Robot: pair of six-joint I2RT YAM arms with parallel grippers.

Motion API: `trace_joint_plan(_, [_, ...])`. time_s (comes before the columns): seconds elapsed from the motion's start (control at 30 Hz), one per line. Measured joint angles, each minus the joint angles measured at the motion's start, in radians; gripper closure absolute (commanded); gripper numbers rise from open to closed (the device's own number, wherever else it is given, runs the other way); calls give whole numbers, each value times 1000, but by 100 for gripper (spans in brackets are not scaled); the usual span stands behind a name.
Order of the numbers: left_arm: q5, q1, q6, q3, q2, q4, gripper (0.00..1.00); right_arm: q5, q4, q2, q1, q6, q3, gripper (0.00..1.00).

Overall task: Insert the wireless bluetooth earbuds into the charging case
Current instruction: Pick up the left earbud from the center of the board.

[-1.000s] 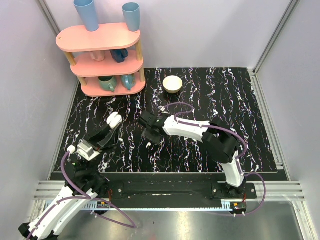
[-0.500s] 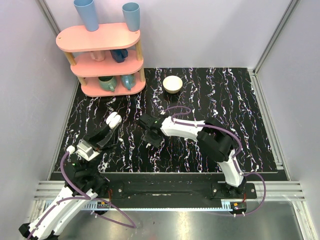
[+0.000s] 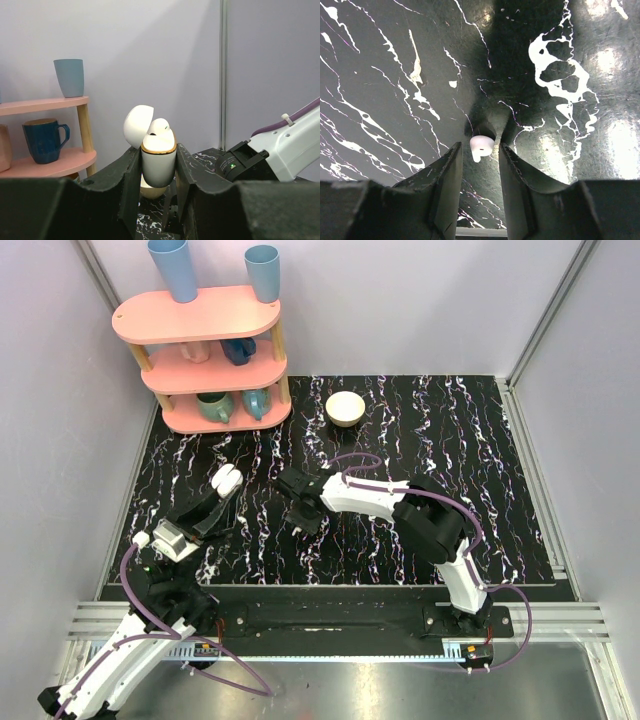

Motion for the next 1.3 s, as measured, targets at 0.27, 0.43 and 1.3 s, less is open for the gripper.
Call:
trace_joint_plan(0.27, [0, 0, 0, 0, 0, 0, 100, 1, 0, 0, -6, 7, 0, 59])
trace_joint_plan(0.43, [0, 0, 0, 0, 0, 0, 100, 3, -1, 0, -10, 9, 0, 60])
trace_joint_plan(1.3, [0, 0, 0, 0, 0, 0, 100, 16, 6, 3, -20, -35, 0, 93])
